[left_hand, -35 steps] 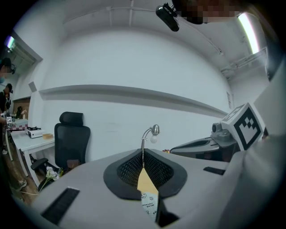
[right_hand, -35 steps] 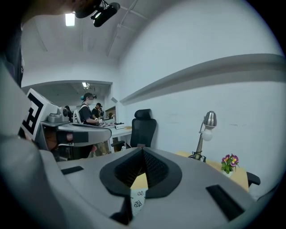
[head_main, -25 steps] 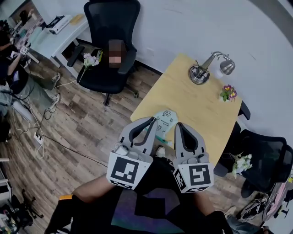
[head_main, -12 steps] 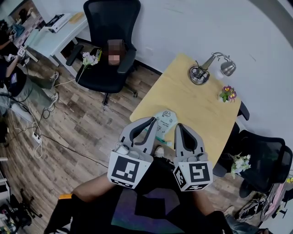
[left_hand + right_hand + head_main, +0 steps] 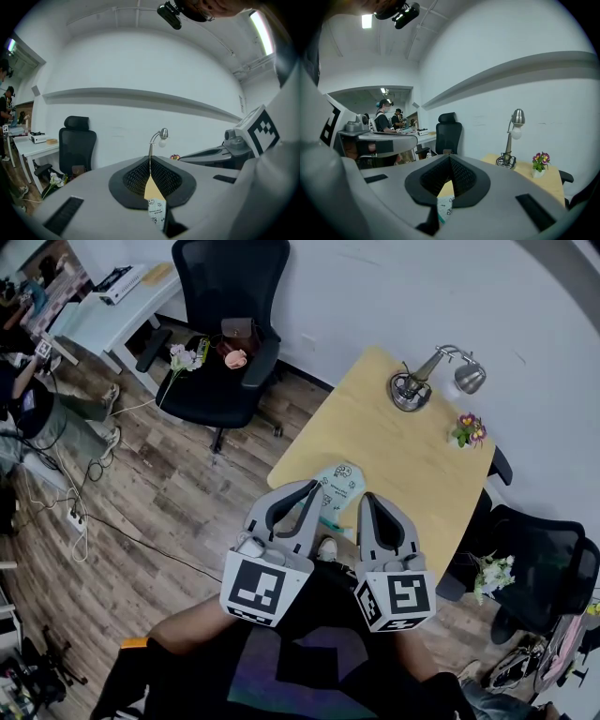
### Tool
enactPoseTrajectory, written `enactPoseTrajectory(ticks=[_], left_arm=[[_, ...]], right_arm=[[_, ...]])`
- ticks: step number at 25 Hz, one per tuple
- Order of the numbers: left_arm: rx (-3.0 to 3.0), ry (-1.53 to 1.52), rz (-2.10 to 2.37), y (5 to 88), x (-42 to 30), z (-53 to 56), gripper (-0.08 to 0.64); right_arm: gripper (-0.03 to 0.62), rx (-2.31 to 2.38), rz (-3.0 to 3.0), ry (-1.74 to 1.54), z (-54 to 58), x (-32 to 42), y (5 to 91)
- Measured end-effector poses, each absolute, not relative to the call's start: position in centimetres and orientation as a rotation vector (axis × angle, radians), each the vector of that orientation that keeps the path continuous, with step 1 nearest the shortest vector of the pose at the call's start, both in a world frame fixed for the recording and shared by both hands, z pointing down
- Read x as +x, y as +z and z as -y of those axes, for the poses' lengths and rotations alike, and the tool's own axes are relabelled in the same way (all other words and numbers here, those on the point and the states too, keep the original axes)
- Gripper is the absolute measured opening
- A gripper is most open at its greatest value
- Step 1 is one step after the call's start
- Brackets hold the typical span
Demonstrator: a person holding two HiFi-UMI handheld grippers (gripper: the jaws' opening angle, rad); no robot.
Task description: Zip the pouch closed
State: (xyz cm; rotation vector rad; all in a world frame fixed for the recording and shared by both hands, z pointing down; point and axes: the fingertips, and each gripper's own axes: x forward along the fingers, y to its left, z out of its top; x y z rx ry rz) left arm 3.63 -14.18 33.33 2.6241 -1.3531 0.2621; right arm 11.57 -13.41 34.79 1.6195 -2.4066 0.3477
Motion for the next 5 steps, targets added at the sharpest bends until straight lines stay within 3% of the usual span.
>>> enactPoseTrajectory(ticks=[5], left_arm=[[2.623,0.265,1.349,33.36,3.74,13.89,0.014]], right_arm=[[0.014,1.622,2.409,0.348,13.10,11.72,34.75]])
